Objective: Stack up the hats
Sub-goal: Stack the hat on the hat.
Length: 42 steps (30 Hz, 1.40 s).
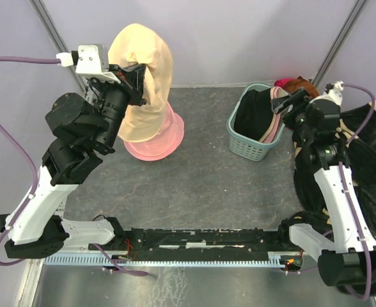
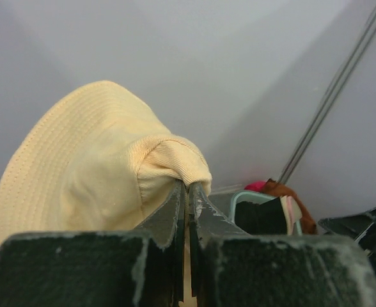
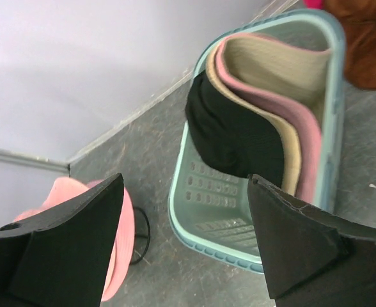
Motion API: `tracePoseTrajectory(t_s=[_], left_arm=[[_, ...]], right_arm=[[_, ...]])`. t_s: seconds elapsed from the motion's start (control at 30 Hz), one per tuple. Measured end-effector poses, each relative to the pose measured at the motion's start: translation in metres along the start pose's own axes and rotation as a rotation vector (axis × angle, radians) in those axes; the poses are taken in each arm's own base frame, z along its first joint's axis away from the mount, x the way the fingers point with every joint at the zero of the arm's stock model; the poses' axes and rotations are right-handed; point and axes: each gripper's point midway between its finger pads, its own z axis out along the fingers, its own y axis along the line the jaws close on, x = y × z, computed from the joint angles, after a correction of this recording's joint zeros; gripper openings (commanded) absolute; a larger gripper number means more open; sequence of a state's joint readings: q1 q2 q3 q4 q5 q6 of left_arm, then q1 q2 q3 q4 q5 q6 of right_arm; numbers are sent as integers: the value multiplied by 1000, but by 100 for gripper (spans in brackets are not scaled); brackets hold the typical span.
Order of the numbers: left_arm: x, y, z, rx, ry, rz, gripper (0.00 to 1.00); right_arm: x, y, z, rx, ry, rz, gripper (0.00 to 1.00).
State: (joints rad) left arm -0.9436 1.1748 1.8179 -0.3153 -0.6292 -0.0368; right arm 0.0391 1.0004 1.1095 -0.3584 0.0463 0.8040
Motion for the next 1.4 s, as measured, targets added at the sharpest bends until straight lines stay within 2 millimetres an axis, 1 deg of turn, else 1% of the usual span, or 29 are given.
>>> tracePoseTrajectory(t_s=[0.07,0.13,0.17,0.3,0.4,0.5,0.57,0.63,0.73,0.77,0.8,0.83,0.97,1.07,1.17,1.27,1.4], left_arm=[[10,8,-3,-33,25,20,3],[28,16,-6,-66,63,50,3],[43,20,-7,-81,90,73,3],[87,26,-7,-109,176,146,3],[108,27,-7,-114,214,177,3],[116,34,-2,-135,227,190,3],[119,42,3,-160,230,185,3],[122,56,12,-196,234,174,3],[130,84,25,-253,249,152,3],[134,86,28,-251,258,140,3],[135,98,30,-279,262,138,3],[139,103,31,-287,272,132,3],[148,109,38,-277,298,100,3],[156,112,42,-259,317,68,3],[169,121,45,-258,346,37,3],[181,135,47,-273,374,9,3],[191,149,47,-287,399,-14,3]], right_arm=[[11,14,4,-26,34,-24,86],[24,28,8,-54,70,-50,85],[33,35,10,-69,93,-64,85],[67,54,19,-105,168,-107,85],[91,64,26,-122,212,-138,86],[114,74,30,-145,249,-163,85],[123,78,32,-152,262,-175,86],[130,82,34,-161,270,-184,86],[138,87,36,-176,277,-195,86],[139,89,37,-178,279,-199,86],[140,90,37,-182,279,-201,86],[141,92,39,-186,278,-204,86],[147,101,45,-210,276,-205,86],[156,107,50,-231,284,-206,86],[168,115,56,-265,302,-205,87],[177,124,60,-308,318,-198,88],[188,140,69,-380,334,-172,89]])
